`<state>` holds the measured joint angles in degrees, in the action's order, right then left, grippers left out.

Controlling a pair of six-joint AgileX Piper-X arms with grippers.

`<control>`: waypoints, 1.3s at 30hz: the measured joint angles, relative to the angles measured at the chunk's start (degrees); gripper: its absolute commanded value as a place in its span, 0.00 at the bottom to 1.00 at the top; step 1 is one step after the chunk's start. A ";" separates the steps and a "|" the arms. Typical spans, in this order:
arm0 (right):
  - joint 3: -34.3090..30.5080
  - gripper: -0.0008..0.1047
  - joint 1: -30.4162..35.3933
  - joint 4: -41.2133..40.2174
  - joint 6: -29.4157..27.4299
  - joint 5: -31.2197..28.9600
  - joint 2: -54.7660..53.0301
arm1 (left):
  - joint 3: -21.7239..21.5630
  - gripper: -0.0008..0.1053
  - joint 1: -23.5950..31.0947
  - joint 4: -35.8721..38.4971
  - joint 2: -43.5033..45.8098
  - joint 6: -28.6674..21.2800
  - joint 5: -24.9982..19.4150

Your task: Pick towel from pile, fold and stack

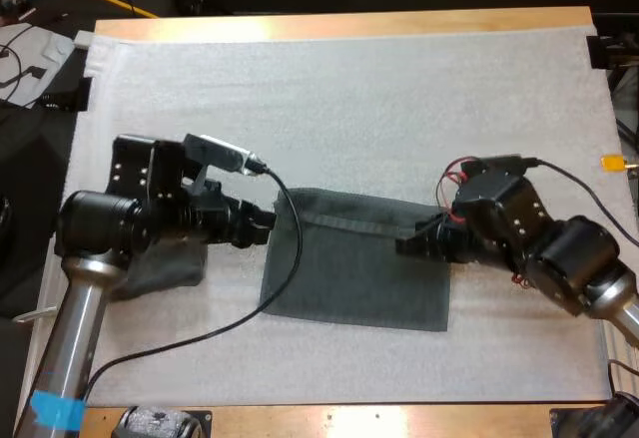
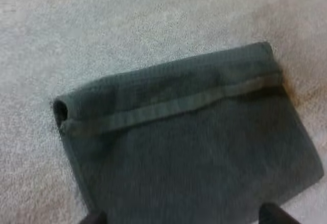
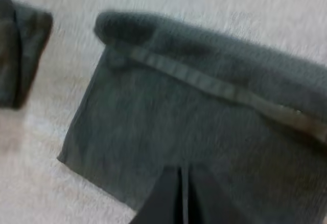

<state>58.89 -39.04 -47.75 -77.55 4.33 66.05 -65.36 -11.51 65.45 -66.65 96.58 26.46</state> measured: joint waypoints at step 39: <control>7.97 0.01 -3.73 3.13 0.47 1.10 33.75 | 6.38 0.55 0.00 10.78 14.19 0.39 -2.25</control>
<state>66.86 -42.78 -44.62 -77.08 5.43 99.81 -58.97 -11.51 76.24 -52.46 96.97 24.21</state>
